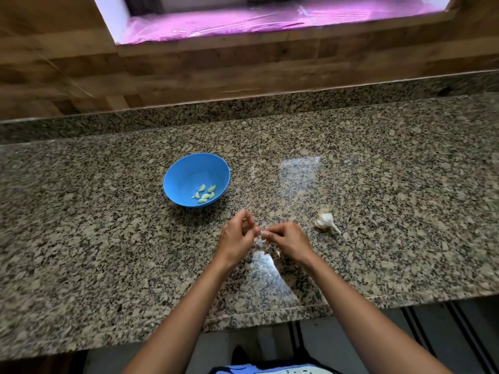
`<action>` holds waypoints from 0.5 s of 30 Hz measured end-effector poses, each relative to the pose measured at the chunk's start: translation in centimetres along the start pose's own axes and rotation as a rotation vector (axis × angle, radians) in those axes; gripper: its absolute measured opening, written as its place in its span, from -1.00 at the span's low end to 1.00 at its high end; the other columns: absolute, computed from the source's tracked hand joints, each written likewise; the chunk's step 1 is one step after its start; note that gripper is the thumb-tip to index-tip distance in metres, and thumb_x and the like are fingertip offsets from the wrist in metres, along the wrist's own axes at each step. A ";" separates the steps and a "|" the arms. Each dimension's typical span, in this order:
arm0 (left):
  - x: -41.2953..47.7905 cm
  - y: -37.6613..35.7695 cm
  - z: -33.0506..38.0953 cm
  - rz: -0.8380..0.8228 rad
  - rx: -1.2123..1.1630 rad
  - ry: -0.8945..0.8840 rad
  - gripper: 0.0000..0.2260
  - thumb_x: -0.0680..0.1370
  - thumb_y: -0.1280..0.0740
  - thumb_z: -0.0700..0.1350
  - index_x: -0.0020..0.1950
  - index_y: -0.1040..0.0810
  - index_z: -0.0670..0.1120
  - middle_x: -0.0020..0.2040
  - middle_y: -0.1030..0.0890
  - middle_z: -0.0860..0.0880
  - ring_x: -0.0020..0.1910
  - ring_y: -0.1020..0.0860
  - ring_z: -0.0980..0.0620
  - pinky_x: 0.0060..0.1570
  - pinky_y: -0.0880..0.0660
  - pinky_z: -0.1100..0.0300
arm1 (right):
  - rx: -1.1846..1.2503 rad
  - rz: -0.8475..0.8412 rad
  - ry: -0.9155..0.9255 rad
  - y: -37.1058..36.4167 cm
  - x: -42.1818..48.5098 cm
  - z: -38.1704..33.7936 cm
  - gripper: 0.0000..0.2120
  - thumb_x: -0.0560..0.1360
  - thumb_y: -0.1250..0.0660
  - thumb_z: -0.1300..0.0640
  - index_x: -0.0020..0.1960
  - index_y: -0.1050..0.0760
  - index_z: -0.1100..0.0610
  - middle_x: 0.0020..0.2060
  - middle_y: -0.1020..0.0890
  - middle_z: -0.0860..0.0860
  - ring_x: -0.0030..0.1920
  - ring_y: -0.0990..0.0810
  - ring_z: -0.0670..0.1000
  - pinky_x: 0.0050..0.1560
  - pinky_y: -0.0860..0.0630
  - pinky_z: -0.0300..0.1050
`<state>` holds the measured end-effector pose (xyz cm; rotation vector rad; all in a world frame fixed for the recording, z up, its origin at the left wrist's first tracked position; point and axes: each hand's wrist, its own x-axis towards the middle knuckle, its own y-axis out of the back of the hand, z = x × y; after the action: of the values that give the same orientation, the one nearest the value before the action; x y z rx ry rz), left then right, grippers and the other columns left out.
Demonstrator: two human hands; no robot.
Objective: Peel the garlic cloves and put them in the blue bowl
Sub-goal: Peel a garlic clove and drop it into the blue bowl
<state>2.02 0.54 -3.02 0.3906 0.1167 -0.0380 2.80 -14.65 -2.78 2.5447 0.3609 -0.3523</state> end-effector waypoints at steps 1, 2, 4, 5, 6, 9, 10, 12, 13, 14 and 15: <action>0.0 0.0 -0.1 -0.004 -0.011 -0.007 -0.86 0.53 -0.34 -0.27 -0.10 -0.40 -0.09 -0.26 -0.56 0.02 -0.32 -0.53 0.26 -0.29 -0.48 0.34 | -0.014 -0.004 0.003 -0.1 0.1 -0.1 -0.92 0.47 -0.34 -0.01 -0.16 -0.59 -0.07 -0.35 -0.59 -0.16 -0.36 -0.48 -0.07 -0.25 -0.45 -0.10; 0.0 0.0 -0.4 -0.014 -0.016 -0.005 -0.86 0.53 -0.33 -0.25 -0.10 -0.39 -0.08 -0.25 -0.56 0.00 -0.28 -0.55 0.19 -0.26 -0.50 0.29 | -0.004 0.011 0.005 -0.2 0.3 -0.1 -0.92 0.46 -0.35 -0.03 -0.17 -0.60 -0.09 -0.33 -0.62 -0.13 -0.34 -0.51 -0.05 -0.24 -0.49 -0.08; -0.3 -0.4 -0.4 -0.033 -0.008 -0.023 -0.87 0.54 -0.32 -0.22 -0.10 -0.39 -0.07 -0.24 -0.55 -0.05 -0.27 -0.54 0.07 -0.24 -0.53 0.24 | 0.000 0.073 -0.016 -0.2 0.7 0.1 -0.90 0.46 -0.35 -0.05 -0.10 -0.63 -0.08 -0.19 -0.68 -0.12 -0.26 -0.59 -0.07 -0.17 -0.57 0.00; -0.5 -0.6 -0.3 -0.022 -0.027 -0.042 -0.88 0.54 -0.32 -0.22 -0.10 -0.39 -0.09 -0.24 -0.55 -0.06 -0.28 -0.53 0.05 -0.26 -0.53 0.24 | -0.045 0.084 -0.020 -0.1 0.7 0.1 -0.87 0.46 -0.35 -0.05 -0.05 -0.63 -0.07 -0.12 -0.67 -0.14 -0.28 -0.55 -0.13 -0.22 -0.55 -0.06; -0.4 -0.6 0.0 0.024 -0.055 -0.043 -0.89 0.54 -0.33 -0.22 -0.11 -0.40 -0.10 -0.23 -0.56 -0.06 -0.27 -0.54 0.05 -0.25 -0.54 0.23 | -0.083 0.077 -0.024 -0.2 0.7 0.1 -0.84 0.46 -0.35 -0.05 -0.01 -0.62 -0.06 -0.07 -0.66 -0.15 -0.31 -0.50 -0.18 -0.29 -0.50 -0.14; 0.5 0.1 0.0 0.099 -0.065 0.024 -0.87 0.52 -0.31 -0.30 -0.12 -0.46 -0.08 -0.17 -0.59 -0.02 -0.15 -0.60 0.07 -0.16 -0.56 0.25 | 0.034 0.093 -0.018 -0.5 0.1 0.5 -0.91 0.45 -0.36 -0.01 -0.08 -0.62 -0.07 -0.17 -0.68 -0.12 -0.23 -0.61 -0.07 -0.11 -0.58 0.04; 0.4 0.3 -0.3 0.048 -0.009 0.054 -0.84 0.52 -0.29 -0.34 -0.10 -0.50 -0.07 -0.13 -0.61 -0.01 -0.10 -0.60 0.08 -0.08 -0.58 0.22 | 0.076 0.107 -0.019 -0.6 -0.1 0.7 -0.95 0.46 -0.36 0.01 -0.15 -0.61 -0.10 -0.23 -0.68 -0.09 -0.19 -0.63 0.01 -0.04 -0.57 0.13; -0.2 0.4 -1.2 -0.049 0.107 0.094 -0.74 0.52 -0.24 -0.39 -0.04 -0.59 -0.06 0.00 -0.65 0.02 -0.01 -0.60 0.15 0.05 -0.56 0.21 | 0.105 0.123 -0.014 -0.7 -0.1 1.3 -0.86 0.47 -0.36 0.04 -0.26 -0.58 -0.12 -0.28 -0.67 -0.04 -0.16 -0.63 0.08 -0.02 -0.55 0.19; -0.5 0.3 -1.5 -0.061 0.131 0.101 -0.71 0.52 -0.25 -0.39 0.00 -0.62 -0.04 0.05 -0.65 0.03 0.02 -0.59 0.17 0.06 -0.55 0.24 | 0.107 0.128 -0.013 -0.7 -0.1 1.5 -0.85 0.47 -0.36 0.05 -0.26 -0.57 -0.11 -0.28 -0.67 -0.05 -0.16 -0.63 0.08 -0.02 -0.55 0.19; -0.8 0.1 -1.6 -0.034 0.136 0.094 -0.72 0.52 -0.27 -0.37 0.04 -0.63 -0.03 0.07 -0.65 0.04 0.03 -0.59 0.18 0.05 -0.55 0.26 | 0.109 0.130 -0.011 -0.7 -0.2 1.6 -0.87 0.47 -0.36 0.04 -0.25 -0.58 -0.10 -0.28 -0.66 -0.06 -0.17 -0.63 0.05 -0.02 -0.55 0.17; -1.0 -0.1 -1.6 0.020 0.126 0.076 -0.75 0.52 -0.31 -0.32 0.06 -0.63 -0.02 0.06 -0.65 0.04 0.01 -0.59 0.18 0.04 -0.56 0.25 | 0.107 0.130 -0.011 -0.7 -0.2 1.6 -0.90 0.47 -0.37 0.04 -0.22 -0.58 -0.08 -0.27 -0.67 -0.08 -0.17 -0.63 0.02 -0.01 -0.56 0.15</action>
<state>0.87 1.06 -4.43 0.5189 0.1863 -0.0106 2.09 -15.02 -4.34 2.6531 0.1754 -0.3441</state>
